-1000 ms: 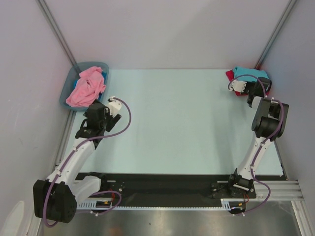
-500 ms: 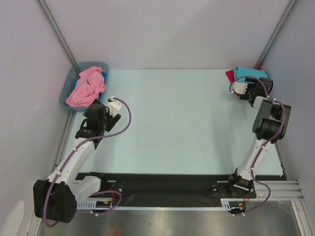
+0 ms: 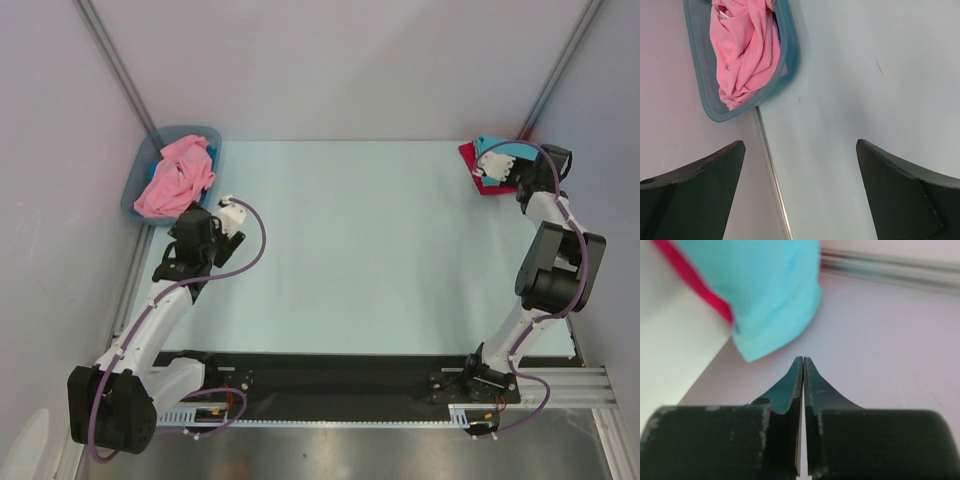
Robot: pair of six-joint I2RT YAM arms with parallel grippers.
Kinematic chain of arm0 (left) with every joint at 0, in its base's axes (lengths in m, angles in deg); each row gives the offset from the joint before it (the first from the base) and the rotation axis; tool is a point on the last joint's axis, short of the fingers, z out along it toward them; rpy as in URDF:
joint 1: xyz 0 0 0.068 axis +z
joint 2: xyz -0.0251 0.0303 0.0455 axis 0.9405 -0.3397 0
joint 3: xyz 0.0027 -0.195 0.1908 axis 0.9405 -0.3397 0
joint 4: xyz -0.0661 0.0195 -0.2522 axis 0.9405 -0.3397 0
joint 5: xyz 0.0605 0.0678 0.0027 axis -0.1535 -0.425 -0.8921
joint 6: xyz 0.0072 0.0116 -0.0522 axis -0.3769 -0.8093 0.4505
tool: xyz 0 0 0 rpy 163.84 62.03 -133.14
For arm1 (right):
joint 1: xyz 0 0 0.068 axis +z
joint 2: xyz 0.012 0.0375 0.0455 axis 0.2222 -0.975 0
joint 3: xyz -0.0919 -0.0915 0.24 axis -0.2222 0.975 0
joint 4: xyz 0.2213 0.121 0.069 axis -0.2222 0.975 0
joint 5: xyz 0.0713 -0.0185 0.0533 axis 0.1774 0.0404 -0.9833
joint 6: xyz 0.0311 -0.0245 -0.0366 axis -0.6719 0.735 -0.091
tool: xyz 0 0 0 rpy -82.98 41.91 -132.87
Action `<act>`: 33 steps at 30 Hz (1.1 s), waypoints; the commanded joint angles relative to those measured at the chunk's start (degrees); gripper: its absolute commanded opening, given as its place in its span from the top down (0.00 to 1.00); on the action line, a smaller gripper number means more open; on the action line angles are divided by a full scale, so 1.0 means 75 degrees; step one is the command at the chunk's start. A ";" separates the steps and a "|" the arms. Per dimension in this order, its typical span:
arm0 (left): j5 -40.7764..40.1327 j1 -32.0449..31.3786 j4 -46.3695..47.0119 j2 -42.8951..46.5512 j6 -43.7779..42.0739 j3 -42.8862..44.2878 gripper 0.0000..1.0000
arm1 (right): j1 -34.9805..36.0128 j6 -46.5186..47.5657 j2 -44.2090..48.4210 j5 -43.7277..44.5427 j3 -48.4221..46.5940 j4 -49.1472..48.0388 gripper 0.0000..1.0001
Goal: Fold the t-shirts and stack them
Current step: Neatly place the folded tshirt to the corner
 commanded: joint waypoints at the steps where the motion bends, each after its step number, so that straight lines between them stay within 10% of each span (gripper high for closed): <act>1: 0.0155 0.0092 0.0265 0.0107 0.0180 0.0102 0.00 | 0.0127 -0.1166 -0.0141 0.0100 -0.0365 -0.1441 1.00; 15: 0.0097 0.0127 0.0394 0.0130 0.0157 -0.0120 0.00 | 0.0574 0.0122 -0.3611 0.1790 -0.1679 -0.1973 1.00; 33: 0.0307 0.0186 0.0640 0.0142 0.0333 -0.0378 0.00 | 0.0421 -0.0909 -0.3283 0.2034 -0.3386 -0.2150 1.00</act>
